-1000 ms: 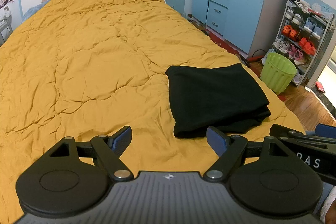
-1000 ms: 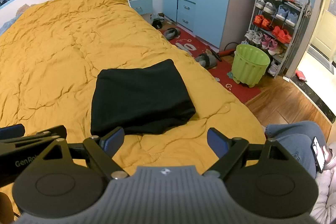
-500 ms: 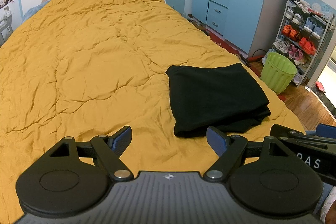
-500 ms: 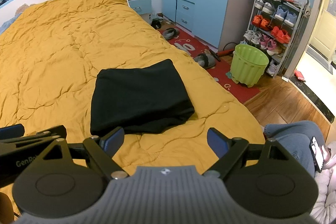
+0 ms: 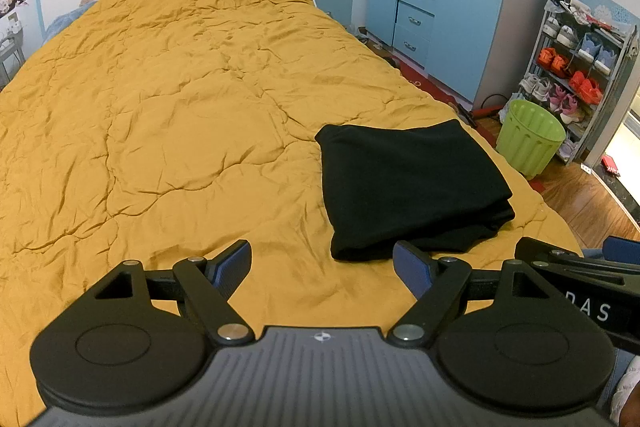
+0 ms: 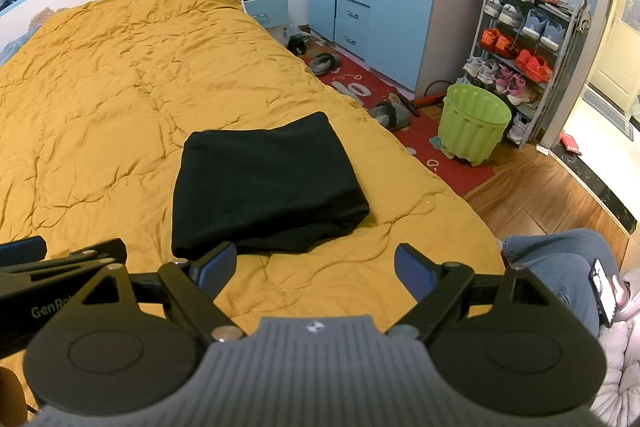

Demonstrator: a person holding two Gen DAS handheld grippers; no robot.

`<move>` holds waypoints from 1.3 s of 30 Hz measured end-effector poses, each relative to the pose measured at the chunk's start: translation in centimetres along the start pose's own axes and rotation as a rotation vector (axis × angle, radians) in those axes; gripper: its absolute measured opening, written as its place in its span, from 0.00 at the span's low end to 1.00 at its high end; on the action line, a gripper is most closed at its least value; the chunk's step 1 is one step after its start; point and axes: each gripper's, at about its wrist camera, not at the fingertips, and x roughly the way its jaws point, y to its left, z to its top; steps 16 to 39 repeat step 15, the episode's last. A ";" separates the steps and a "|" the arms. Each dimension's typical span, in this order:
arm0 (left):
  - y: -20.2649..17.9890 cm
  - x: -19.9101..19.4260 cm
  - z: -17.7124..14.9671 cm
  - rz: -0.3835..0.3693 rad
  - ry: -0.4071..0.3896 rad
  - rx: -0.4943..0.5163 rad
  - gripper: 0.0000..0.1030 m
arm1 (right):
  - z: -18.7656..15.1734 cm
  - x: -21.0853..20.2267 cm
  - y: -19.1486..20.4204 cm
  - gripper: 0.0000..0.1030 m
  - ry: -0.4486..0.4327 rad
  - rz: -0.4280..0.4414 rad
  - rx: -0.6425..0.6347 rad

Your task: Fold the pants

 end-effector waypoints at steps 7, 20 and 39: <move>0.0 0.1 -0.2 0.001 0.004 -0.001 0.91 | -0.2 -0.2 0.0 0.80 0.004 -0.002 0.002; -0.1 0.6 -0.3 0.004 0.007 0.007 0.91 | -0.5 0.2 -0.4 0.80 0.020 -0.001 0.007; -0.1 0.6 -0.3 0.004 0.007 0.007 0.91 | -0.5 0.2 -0.4 0.80 0.020 -0.001 0.007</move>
